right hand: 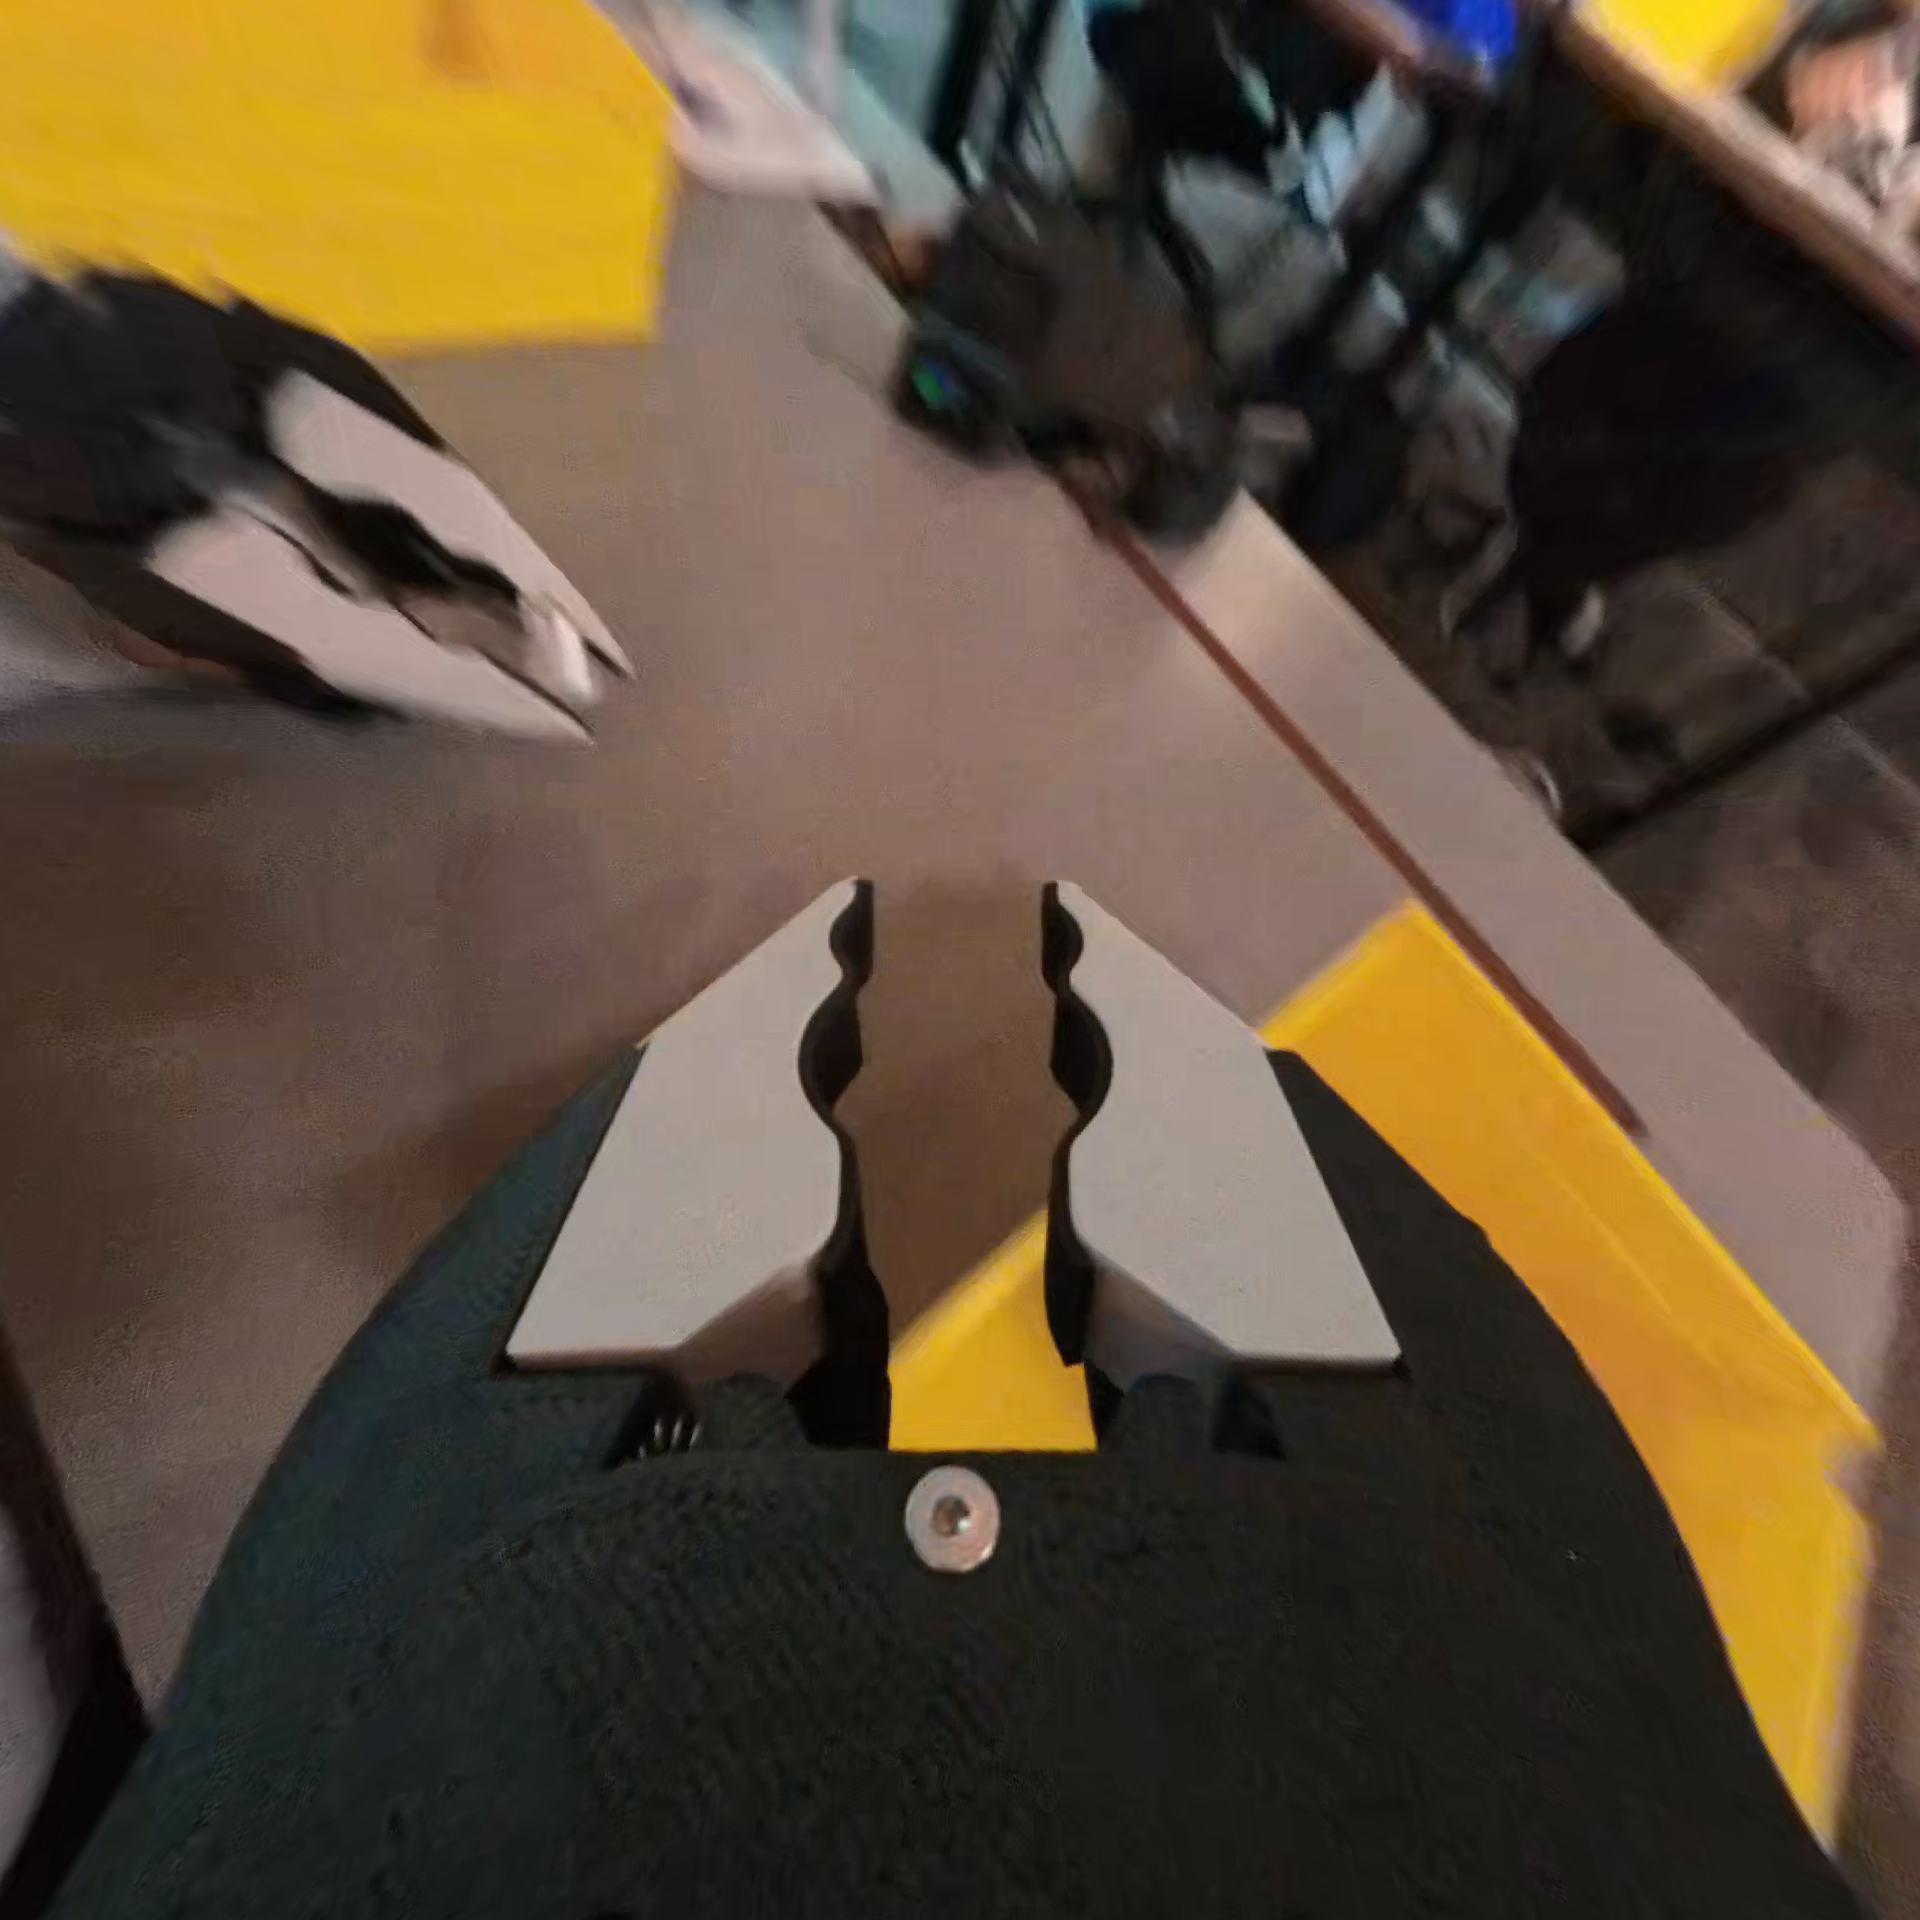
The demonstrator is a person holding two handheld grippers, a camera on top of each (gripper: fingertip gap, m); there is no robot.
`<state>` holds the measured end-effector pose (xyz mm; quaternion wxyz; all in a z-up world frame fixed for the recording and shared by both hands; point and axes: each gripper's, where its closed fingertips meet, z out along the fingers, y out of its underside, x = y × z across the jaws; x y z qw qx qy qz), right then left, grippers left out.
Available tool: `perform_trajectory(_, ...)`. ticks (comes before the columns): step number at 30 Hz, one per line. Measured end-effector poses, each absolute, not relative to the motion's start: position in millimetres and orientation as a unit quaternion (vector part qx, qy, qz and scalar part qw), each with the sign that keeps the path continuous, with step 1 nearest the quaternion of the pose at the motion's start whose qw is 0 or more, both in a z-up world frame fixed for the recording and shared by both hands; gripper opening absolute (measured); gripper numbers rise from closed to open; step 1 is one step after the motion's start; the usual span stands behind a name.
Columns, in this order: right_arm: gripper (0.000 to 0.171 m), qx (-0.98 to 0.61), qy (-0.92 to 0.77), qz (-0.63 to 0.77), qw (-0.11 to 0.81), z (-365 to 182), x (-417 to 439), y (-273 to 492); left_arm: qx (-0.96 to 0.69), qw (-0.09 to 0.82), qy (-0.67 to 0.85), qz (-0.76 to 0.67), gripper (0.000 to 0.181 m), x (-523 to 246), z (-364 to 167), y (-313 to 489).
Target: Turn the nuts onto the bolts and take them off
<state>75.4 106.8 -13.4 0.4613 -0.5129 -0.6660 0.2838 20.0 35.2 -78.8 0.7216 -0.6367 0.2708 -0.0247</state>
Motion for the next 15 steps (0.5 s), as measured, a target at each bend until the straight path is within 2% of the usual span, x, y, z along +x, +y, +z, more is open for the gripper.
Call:
perform_trajectory(2, 0.041, -0.437, -0.667, 0.406, 0.446, -5, 49, 38, -0.599, 0.738, 0.277, -0.139, 0.015, 43, -66, 21)
perform_trajectory(4, 0.044, -0.415, -0.67, 0.457, 0.412, -15, 36, 4, -0.582, 0.741, 0.277, -0.189, 0.015, 51, -60, 13)
perform_trajectory(10, 0.017, -0.408, -0.663, 0.503, 0.374, -30, 24, -12, -0.577, 0.732, 0.294, -0.212, 0.015, 57, -62, 8)
perform_trajectory(11, 0.008, -0.408, -0.667, 0.502, 0.37, -30, 25, -12, -0.575, 0.73, 0.3, -0.216, 0.015, 59, -62, 6)
perform_trajectory(14, 0.009, -0.41, -0.673, 0.503, 0.356, -29, 26, -12, -0.572, 0.729, 0.298, -0.231, 0.015, 62, -60, 5)
perform_trajectory(15, 0.017, -0.412, -0.675, 0.498, 0.356, -30, 26, -10, -0.569, 0.73, 0.293, -0.239, 0.015, 61, -58, 4)
